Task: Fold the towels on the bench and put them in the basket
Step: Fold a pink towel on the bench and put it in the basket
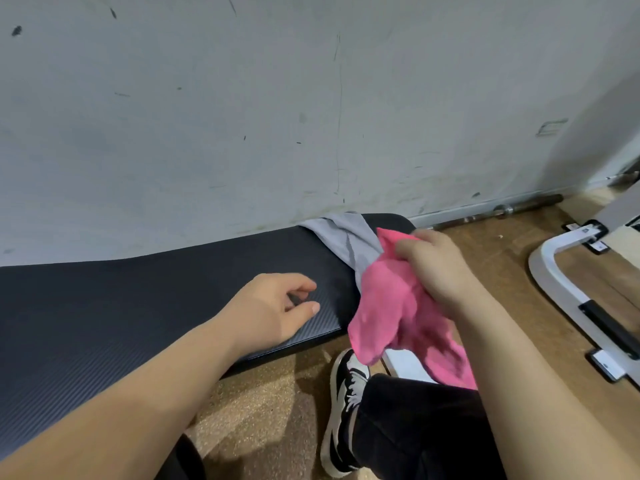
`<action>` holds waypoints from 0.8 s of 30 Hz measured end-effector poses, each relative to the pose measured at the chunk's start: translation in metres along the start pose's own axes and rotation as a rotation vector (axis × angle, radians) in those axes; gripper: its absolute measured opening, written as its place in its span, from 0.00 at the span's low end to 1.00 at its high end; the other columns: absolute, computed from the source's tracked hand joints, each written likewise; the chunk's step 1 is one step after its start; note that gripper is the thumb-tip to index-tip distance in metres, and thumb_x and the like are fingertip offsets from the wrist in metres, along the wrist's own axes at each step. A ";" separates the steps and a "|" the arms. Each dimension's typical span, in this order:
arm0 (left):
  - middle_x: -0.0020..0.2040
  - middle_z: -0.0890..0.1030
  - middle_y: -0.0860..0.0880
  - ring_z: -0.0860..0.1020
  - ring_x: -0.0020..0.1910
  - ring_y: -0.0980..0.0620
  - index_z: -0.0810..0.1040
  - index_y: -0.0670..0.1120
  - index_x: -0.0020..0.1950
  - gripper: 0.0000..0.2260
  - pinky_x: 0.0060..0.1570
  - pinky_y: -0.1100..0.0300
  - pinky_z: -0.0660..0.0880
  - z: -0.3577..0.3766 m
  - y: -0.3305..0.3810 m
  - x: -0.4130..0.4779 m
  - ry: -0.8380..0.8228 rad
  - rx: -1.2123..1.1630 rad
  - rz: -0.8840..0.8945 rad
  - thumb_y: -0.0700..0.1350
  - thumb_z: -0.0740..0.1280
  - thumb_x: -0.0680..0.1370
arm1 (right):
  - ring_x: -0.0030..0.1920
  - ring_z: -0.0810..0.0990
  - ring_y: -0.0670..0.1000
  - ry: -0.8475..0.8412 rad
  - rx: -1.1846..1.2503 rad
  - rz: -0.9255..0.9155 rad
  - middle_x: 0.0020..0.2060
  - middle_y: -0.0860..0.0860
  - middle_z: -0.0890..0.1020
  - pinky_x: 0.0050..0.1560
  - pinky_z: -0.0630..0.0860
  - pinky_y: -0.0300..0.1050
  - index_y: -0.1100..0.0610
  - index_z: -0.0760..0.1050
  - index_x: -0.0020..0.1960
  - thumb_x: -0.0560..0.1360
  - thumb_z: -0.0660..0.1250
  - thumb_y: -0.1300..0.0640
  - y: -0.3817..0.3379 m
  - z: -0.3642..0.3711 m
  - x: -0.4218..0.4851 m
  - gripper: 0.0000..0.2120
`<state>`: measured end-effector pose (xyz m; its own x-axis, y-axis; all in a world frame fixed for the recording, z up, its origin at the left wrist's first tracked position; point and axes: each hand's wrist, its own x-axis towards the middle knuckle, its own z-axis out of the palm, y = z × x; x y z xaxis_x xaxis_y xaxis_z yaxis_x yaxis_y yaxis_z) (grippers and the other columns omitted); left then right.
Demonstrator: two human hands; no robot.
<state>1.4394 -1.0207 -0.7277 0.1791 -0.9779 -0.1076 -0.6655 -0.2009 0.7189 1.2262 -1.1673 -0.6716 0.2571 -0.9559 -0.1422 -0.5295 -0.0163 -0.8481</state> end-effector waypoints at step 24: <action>0.34 0.83 0.50 0.74 0.29 0.61 0.79 0.49 0.38 0.15 0.30 0.67 0.70 -0.142 -0.074 -0.111 0.408 0.053 -0.292 0.54 0.83 0.65 | 0.30 0.67 0.46 -0.415 0.314 -0.225 0.28 0.48 0.72 0.31 0.61 0.42 0.60 0.78 0.39 0.70 0.69 0.67 -0.095 0.175 -0.019 0.04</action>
<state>1.5716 -0.8892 -0.6712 0.6249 -0.7805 -0.0145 -0.5793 -0.4762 0.6616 1.4130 -1.0960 -0.6772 0.6657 -0.7423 -0.0758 -0.1755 -0.0571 -0.9828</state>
